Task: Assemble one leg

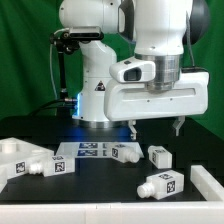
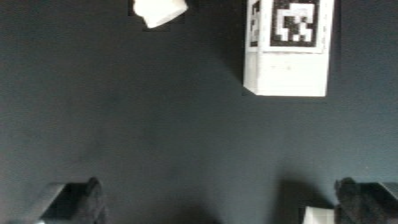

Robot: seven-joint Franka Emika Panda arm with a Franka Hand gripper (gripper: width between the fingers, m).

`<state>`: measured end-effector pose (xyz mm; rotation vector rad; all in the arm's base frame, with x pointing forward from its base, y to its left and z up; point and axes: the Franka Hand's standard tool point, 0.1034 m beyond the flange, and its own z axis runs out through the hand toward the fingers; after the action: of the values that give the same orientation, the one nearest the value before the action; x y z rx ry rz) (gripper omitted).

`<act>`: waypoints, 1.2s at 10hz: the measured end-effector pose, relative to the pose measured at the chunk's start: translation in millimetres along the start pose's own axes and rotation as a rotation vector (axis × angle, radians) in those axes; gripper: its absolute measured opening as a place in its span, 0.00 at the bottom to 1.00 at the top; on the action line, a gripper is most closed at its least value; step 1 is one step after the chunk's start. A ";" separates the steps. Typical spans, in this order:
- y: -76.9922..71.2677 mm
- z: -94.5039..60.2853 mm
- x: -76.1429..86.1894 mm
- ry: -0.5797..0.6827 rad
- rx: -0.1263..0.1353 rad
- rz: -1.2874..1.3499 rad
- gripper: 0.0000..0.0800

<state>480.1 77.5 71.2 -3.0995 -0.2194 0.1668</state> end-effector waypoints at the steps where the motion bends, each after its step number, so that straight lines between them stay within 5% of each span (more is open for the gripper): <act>1: -2.3 3.2 0.0 0.007 -0.001 0.061 0.81; 3: -3.7 -3.7 19.4 0.033 0.005 0.205 0.81; 6: 24.2 -13.1 39.6 0.090 0.097 0.285 0.81; 10: 24.4 -12.3 39.4 0.090 0.100 0.299 0.81; 12: 20.5 -20.6 62.5 0.039 0.094 0.480 0.81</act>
Offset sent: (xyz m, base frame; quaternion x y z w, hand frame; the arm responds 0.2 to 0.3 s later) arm 0.0524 0.0002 0.0237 0.0173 0.0560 0.2694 0.9613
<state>546.7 65.6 84.4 -2.9956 0.5216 0.1204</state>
